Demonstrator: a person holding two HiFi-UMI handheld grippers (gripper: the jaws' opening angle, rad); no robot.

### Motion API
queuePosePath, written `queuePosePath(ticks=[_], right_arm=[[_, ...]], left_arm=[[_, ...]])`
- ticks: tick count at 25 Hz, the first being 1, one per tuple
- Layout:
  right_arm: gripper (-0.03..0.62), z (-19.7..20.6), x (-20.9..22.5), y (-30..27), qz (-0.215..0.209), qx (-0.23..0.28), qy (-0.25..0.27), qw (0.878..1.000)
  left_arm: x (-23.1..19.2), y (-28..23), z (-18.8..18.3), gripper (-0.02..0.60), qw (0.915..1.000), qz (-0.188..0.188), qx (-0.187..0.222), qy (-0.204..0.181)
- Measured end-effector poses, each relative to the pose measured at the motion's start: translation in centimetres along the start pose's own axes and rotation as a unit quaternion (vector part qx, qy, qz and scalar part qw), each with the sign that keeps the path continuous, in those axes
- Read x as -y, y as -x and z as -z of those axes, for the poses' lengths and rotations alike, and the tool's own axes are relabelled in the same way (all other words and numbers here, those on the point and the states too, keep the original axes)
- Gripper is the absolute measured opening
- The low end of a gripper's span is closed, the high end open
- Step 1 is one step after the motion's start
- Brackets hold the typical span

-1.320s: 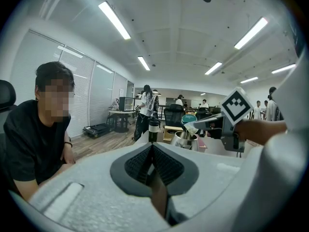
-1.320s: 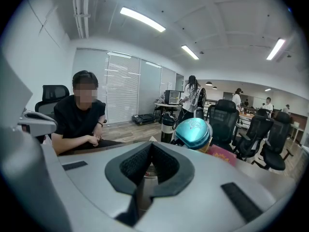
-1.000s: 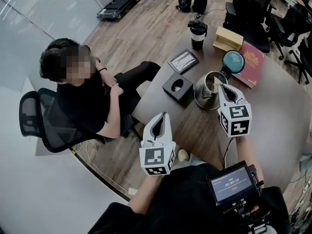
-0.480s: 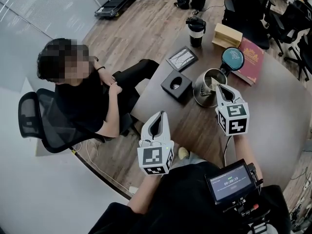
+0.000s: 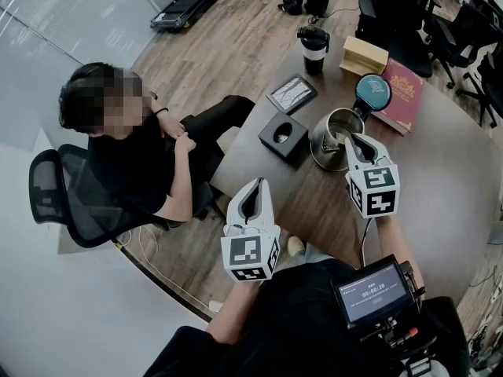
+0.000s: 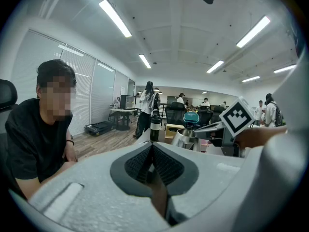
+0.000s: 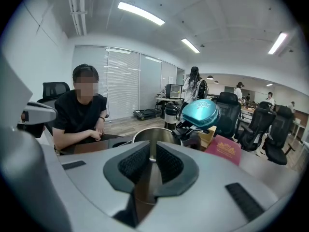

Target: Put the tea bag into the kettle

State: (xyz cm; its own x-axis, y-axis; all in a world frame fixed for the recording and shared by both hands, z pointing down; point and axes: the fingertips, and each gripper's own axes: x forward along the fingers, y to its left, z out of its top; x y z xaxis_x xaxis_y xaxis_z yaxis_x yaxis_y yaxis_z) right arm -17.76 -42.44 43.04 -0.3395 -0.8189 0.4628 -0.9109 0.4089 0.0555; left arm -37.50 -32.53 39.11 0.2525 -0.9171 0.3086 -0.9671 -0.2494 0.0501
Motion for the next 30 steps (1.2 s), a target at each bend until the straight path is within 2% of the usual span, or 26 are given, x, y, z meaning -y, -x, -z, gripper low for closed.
queuePosePath(ticks=[2,10,21,30], right_arm=[[0.051,0.0,-0.1,0.1,0.0,-0.001,0.003,1.0],[0.052,-0.2,-1.2,1.9,-0.005,0.009,0.003,1.0],[0.008,-1.5,-4.5,8.4,-0.02,0.052,0.011,0.998],[0.008,-0.7,-5.8,13.1,-0.023,0.068,0.014,0.997]], left_arm=[[0.0,0.1,-0.1,0.006,1.0,0.001,0.001,0.0],[0.0,1.1,-0.5,0.006,0.9999,0.004,0.011,-0.003],[1.7,3.5,-0.8,0.006,0.9991,0.026,0.031,-0.008],[5.0,5.2,-0.2,0.006,0.9978,0.053,0.038,-0.014]])
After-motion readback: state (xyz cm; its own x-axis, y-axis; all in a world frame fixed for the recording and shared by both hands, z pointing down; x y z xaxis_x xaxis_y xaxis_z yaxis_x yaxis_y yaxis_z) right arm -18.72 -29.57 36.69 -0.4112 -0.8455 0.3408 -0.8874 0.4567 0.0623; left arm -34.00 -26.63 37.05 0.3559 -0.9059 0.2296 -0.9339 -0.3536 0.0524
